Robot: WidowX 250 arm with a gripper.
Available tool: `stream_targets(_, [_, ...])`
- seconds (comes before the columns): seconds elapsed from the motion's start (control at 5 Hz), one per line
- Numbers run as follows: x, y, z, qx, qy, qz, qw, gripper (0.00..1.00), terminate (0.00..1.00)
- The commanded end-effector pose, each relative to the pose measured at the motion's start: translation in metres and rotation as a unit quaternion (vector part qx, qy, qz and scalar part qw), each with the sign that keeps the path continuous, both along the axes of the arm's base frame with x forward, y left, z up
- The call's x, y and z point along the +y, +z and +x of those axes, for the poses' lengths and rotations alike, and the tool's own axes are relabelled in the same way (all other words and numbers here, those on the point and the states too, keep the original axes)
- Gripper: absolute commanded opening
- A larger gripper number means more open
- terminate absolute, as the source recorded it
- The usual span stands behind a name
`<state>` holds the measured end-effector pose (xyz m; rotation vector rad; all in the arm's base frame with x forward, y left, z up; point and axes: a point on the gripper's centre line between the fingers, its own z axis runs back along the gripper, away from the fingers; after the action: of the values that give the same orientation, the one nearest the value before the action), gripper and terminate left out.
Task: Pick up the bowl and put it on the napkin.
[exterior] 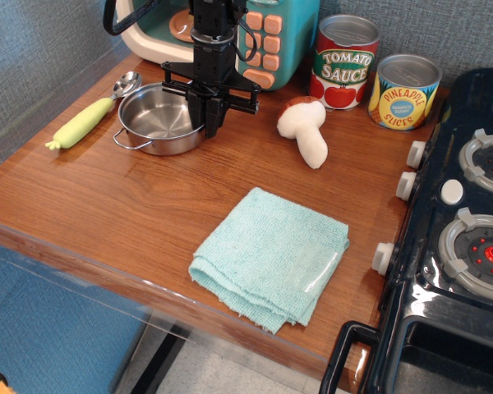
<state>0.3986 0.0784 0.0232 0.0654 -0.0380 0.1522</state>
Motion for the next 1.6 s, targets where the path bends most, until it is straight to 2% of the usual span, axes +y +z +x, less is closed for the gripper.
stream_targets(0.0, [-0.006, 0.075, -0.025, -0.062, 0.014, 0.011, 0.9979, 0.00, 0.00])
stream_targets(0.2, [-0.048, 0.092, -0.050, -0.063, -0.014, 0.004, 0.9979, 0.00, 0.00])
stream_targets(0.6, [-0.144, 0.079, -0.091, -0.040, -0.118, 0.005, 0.9922, 0.00, 0.00])
stream_targets(0.8, [-0.176, 0.069, -0.099, -0.028, -0.154, 0.013, 0.9875, 0.00, 0.00])
stream_targets(1.2, [-0.185, 0.042, -0.113, 0.015, -0.161, 0.014, 0.9867, 0.00, 0.00])
stream_targets(1.4, [-0.177, 0.043, -0.120, 0.018, -0.143, 0.015, 0.9894, 0.00, 0.00])
